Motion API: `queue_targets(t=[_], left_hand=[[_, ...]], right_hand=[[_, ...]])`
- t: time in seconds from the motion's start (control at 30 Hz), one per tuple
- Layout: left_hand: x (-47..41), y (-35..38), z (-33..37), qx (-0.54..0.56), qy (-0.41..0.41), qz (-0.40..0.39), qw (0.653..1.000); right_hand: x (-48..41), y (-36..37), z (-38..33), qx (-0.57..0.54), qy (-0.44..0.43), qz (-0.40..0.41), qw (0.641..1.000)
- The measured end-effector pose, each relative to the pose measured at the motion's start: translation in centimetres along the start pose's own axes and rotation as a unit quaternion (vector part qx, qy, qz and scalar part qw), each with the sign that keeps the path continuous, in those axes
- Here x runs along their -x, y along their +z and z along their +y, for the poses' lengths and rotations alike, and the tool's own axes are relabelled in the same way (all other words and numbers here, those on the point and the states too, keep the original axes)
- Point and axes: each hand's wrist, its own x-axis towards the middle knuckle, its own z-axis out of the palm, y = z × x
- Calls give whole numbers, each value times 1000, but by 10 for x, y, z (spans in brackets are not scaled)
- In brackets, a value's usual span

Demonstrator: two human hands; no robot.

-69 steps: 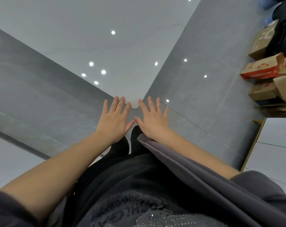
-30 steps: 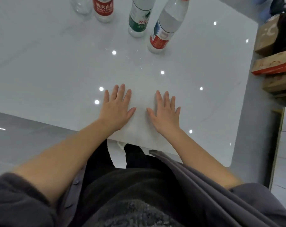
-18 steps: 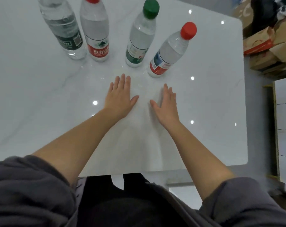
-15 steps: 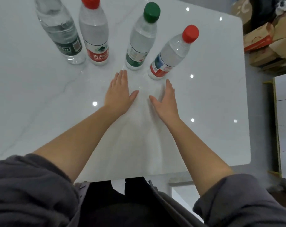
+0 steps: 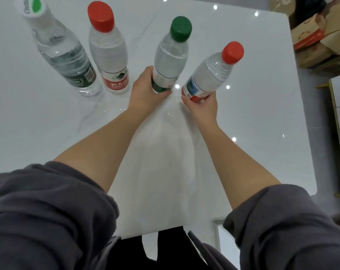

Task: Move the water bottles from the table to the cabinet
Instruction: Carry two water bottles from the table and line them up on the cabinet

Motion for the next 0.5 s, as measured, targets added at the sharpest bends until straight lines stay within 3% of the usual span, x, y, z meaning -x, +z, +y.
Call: queue_targets(t=[0.33, 0.5], left_hand=[[45, -16, -12, -34, 47, -122, 991], [40, -12, -7, -67, 38, -125, 989]], right_hand=[[46, -9, 30, -1, 31, -29, 999], [50, -3, 31, 3, 47, -5, 999]])
